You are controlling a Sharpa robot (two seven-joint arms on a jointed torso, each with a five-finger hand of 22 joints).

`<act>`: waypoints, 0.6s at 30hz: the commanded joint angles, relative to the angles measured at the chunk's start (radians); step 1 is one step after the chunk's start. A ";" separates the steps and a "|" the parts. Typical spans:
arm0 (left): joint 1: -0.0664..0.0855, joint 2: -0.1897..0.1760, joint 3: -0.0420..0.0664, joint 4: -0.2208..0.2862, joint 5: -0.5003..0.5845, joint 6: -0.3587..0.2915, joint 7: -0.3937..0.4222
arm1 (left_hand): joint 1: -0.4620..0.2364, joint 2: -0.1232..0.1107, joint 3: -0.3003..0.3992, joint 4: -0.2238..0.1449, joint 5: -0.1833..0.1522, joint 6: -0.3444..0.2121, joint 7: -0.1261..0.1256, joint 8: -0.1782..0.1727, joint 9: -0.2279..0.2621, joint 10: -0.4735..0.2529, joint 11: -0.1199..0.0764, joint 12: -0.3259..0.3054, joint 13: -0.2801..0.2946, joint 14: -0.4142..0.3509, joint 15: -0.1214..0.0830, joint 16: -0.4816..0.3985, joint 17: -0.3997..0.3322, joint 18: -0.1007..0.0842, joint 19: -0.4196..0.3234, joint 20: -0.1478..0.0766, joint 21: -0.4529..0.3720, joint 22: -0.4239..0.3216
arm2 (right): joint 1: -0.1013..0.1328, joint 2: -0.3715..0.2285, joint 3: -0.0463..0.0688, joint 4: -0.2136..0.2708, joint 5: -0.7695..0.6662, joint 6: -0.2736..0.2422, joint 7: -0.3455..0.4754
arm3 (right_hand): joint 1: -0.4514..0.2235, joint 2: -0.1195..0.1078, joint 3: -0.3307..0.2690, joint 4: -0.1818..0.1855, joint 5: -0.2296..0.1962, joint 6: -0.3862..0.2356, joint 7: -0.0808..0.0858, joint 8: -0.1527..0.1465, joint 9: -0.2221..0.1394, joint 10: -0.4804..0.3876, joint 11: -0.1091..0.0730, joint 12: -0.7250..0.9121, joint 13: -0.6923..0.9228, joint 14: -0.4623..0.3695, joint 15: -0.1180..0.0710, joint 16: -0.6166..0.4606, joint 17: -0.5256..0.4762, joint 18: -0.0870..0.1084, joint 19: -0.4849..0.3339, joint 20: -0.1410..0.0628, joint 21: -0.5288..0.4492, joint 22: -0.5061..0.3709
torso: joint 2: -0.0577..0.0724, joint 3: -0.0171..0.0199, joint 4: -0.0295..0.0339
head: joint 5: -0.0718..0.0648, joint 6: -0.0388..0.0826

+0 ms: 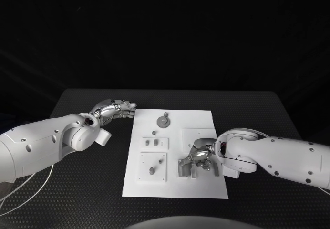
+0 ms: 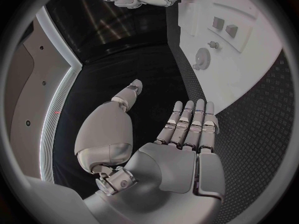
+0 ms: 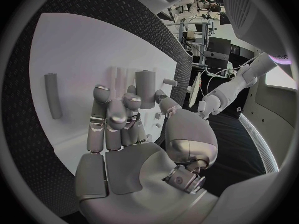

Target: Assemble the parts on the task board

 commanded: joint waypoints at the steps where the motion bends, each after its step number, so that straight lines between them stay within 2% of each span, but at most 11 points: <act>1: 0.001 0.001 0.001 0.003 0.008 -0.001 0.012 | -0.004 0.002 0.000 0.006 0.000 -0.009 0.057 0.002 0.002 -0.001 0.006 0.001 0.001 -0.004 0.006 0.005 0.002 -0.015 -0.008 -0.001 0.005 0.002 | -0.004 0.004 -0.001 -0.003 0.006 0.021 0.006 | -0.001 0.009 0.122 -0.119 0.002 0.006 0.002 0.000 0.001 0.005 -0.003 -0.007 -0.001 -0.002 -0.006 0.003 -0.001 0.014 0.000 0.004 0.002 0.017 | 0.000 -0.0005 -0.0014 | 0.002 -0.001; 10: 0.001 0.001 0.001 0.003 0.008 0.003 0.010 | -0.001 0.005 -0.006 0.010 0.000 -0.015 0.066 0.008 0.010 0.002 0.014 0.002 0.002 -0.004 0.014 0.009 0.007 -0.015 -0.010 -0.001 0.006 0.005 | -0.009 0.010 -0.001 -0.007 0.003 0.025 0.009 | -0.001 0.009 0.122 -0.119 0.002 0.006 0.002 0.000 0.001 0.005 -0.003 -0.007 -0.001 -0.002 -0.006 0.003 -0.001 0.014 0.000 0.004 0.002 0.017 | 0.000 0.0001 -0.0011 | 0.002 -0.003; 11: 0.001 0.001 0.001 0.003 0.008 0.003 0.010 | 0.000 0.006 -0.007 0.010 0.000 -0.015 0.068 0.009 0.012 0.002 0.016 0.002 0.002 -0.004 0.018 0.010 0.009 -0.015 -0.010 -0.001 0.006 0.006 | -0.009 0.010 -0.001 -0.007 0.003 0.030 0.009 | -0.025 -0.003 0.113 -0.105 0.002 0.002 0.004 -0.003 -0.001 0.002 -0.001 -0.009 -0.002 -0.005 -0.004 0.001 -0.003 0.012 -0.002 0.007 0.000 0.016 | 0.000 0.0000 -0.0010 | 0.003 -0.004; 18: 0.001 0.000 0.001 0.003 0.008 0.004 0.010 | 0.002 0.008 -0.009 0.012 0.000 -0.016 0.073 0.013 0.017 0.002 0.021 0.002 0.002 -0.002 0.024 0.012 0.011 -0.015 -0.010 -0.001 0.006 0.008 | -0.014 0.015 -0.002 -0.011 0.009 0.034 0.008 | -0.037 -0.011 0.113 -0.099 0.002 0.000 0.005 -0.006 -0.001 -0.001 0.000 -0.012 -0.003 -0.008 -0.003 -0.001 -0.004 0.014 -0.005 0.008 -0.003 0.015 | 0.000 -0.0003 -0.0012 | 0.004 -0.006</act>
